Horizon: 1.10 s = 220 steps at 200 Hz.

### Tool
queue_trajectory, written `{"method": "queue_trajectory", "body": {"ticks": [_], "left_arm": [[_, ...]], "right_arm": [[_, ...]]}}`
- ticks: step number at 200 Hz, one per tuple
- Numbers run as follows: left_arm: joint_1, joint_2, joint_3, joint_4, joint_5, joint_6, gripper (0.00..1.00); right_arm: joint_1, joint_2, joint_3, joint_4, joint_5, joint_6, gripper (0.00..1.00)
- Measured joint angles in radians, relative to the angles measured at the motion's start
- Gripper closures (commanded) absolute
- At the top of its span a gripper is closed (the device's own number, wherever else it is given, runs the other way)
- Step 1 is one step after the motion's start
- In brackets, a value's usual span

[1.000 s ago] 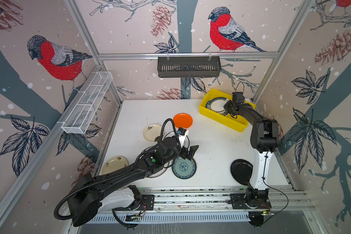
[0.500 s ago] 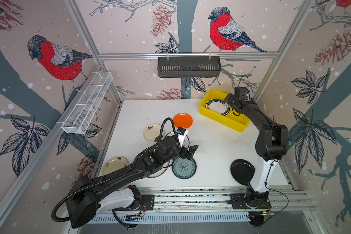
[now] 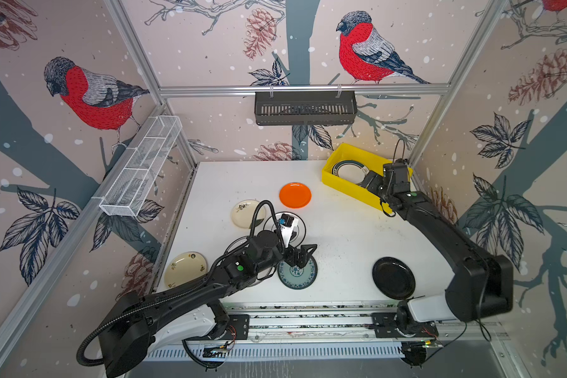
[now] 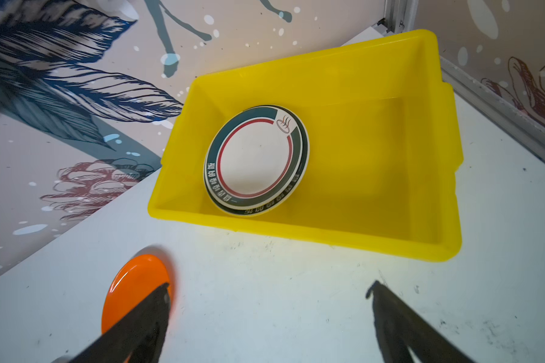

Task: Place the plates into the plastic bin on the countertop
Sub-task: Move the plate to the bottom-right of the table.

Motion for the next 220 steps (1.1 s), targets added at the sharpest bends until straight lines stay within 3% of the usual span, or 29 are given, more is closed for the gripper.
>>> {"method": "queue_trajectory", "body": {"ticks": [36, 70, 121, 155, 220], "left_arm": [[-0.021, 0.037, 0.031, 0.000, 0.023, -0.008, 0.02], [-0.027, 0.080, 0.039, 0.001, 0.044, -0.008, 0.02], [-0.029, 0.166, 0.049, 0.065, 0.078, -0.025, 0.02], [-0.029, 0.208, 0.058, 0.098, 0.084, -0.028, 0.02], [-0.029, 0.262, 0.079, 0.101, 0.095, -0.024, 0.02]], "right_arm": [[0.041, -0.217, -0.140, -0.090, 0.049, -0.002, 0.01], [0.045, -0.318, -0.275, -0.208, 0.084, 0.011, 0.01], [0.115, -0.305, -0.311, -0.330, 0.097, 0.058, 0.01], [0.134, -0.275, -0.332, -0.396, 0.040, 0.084, 0.00], [0.176, -0.256, -0.432, -0.499, -0.055, 0.117, 0.13]]}}
